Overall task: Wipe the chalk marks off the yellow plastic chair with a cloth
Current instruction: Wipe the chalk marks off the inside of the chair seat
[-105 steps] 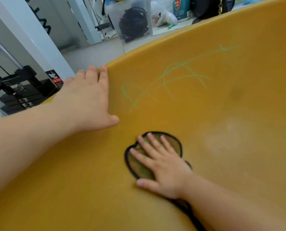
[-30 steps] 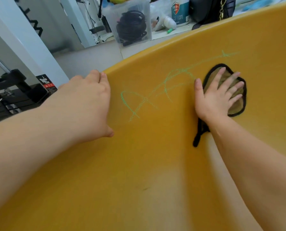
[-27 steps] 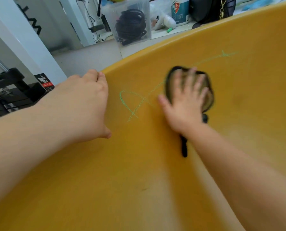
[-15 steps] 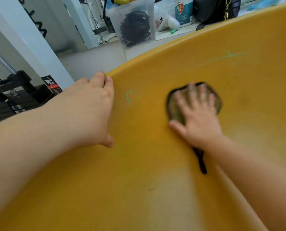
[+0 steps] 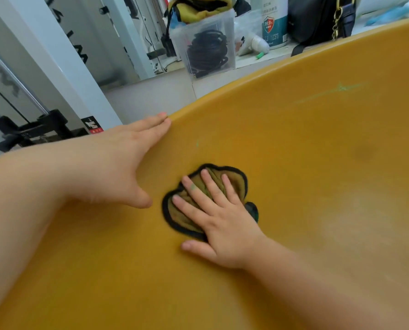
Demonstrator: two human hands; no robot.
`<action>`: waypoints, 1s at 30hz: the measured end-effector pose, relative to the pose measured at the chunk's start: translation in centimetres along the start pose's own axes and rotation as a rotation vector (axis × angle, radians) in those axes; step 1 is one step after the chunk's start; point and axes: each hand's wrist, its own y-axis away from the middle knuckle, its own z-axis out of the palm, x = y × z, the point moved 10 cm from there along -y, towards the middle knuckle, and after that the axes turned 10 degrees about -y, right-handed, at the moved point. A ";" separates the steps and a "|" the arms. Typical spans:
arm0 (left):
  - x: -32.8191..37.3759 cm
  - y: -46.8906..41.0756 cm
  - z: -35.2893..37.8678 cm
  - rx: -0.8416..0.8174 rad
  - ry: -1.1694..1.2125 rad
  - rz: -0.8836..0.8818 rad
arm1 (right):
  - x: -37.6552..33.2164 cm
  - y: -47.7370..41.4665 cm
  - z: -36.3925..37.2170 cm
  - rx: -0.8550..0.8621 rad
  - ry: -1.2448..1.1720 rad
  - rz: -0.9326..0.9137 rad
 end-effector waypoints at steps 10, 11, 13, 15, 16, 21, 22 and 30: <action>-1.5 0.6 1.1 -0.042 0.101 0.022 | 15.1 -0.3 -6.6 0.338 -0.288 0.962; -2.0 0.7 1.1 -0.042 0.149 0.015 | 12.2 -2.7 -6.2 0.303 -0.265 0.836; -2.9 1.1 1.2 -0.039 0.311 0.007 | 3.7 -6.0 -4.8 0.232 -0.216 0.463; -3.6 1.3 0.9 0.013 0.559 -0.017 | -4.9 -5.6 -2.3 0.123 -0.203 0.144; -3.7 1.4 0.5 0.053 0.626 -0.022 | -7.2 -4.4 -1.2 0.065 -0.200 0.035; -3.6 1.8 -0.1 0.061 0.640 -0.106 | 2.4 -1.4 -1.7 0.099 0.009 0.058; -3.7 1.8 -0.1 0.047 0.641 -0.122 | 6.6 -1.5 -3.1 0.151 -0.005 0.255; -3.8 1.2 1.0 0.027 0.736 -0.122 | -3.8 -5.8 -2.5 0.145 -0.270 0.243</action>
